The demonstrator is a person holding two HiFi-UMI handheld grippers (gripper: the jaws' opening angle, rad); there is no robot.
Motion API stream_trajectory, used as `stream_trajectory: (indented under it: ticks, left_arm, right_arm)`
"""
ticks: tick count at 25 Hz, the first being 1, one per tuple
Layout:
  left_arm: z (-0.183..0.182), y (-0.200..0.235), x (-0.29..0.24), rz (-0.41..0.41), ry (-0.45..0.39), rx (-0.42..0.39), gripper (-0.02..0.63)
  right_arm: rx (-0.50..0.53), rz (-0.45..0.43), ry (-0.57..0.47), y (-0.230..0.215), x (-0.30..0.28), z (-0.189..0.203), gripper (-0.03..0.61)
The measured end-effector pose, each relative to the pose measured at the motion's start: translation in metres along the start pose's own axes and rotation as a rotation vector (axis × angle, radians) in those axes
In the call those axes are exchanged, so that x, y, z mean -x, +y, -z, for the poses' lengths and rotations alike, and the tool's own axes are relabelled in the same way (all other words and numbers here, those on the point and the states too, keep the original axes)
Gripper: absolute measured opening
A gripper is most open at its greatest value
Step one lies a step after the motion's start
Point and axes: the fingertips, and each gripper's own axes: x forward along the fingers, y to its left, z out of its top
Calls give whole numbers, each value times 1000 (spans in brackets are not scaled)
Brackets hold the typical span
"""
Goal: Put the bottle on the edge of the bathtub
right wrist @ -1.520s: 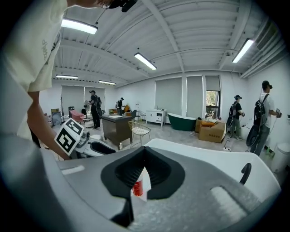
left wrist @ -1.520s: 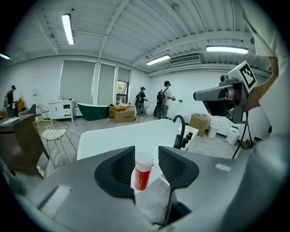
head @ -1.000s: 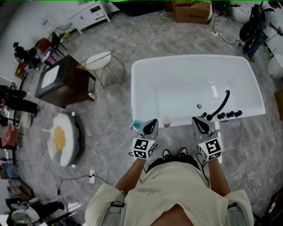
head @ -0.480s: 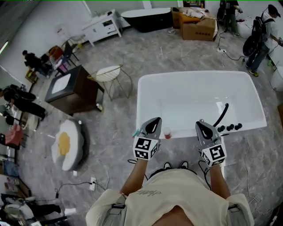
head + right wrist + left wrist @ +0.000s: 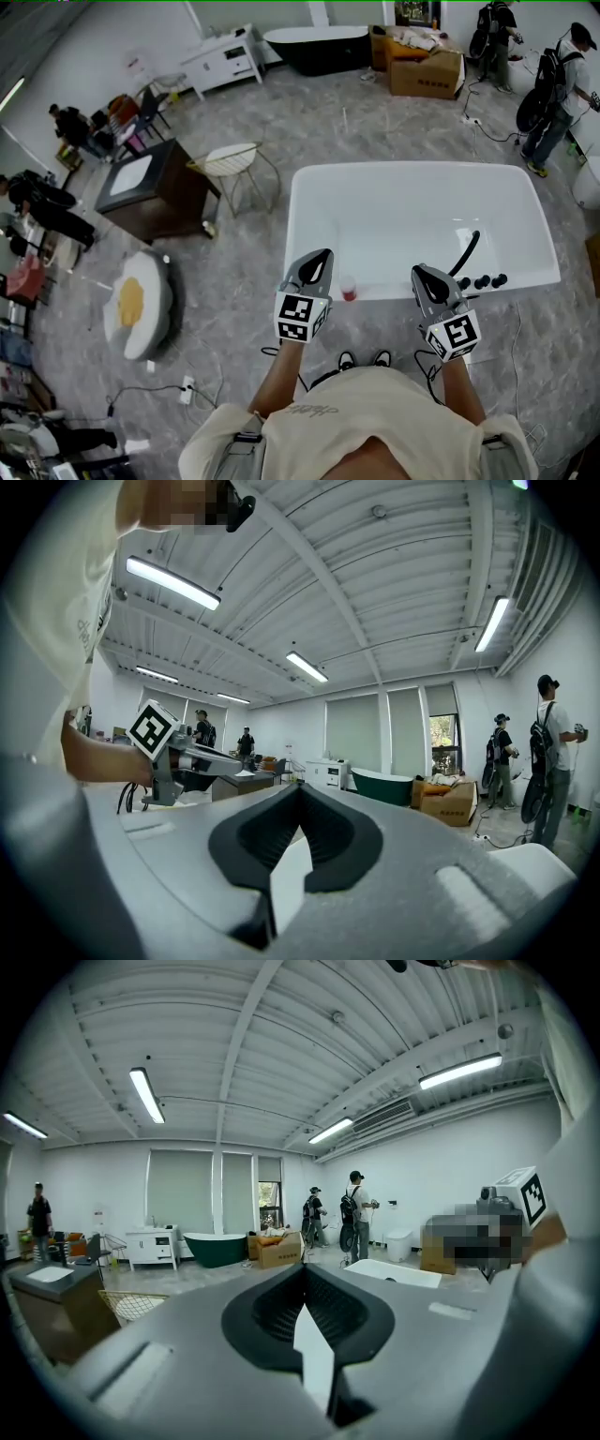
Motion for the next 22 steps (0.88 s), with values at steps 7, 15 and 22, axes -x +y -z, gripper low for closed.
stream_trajectory:
  ticks: [7,15,22]
  left_arm:
    - [5,-6,3,-2,18,0,17]
    - [18,-3,3,0,41,25,17]
    - [15,-1,-16,21,60,36,17]
  right_arm:
    - [15,-38,15,1,-1,1,2]
    - [28,-42,23,-1,-5,1,2]
    - [35,-37,5,-13,-15,-13,2]
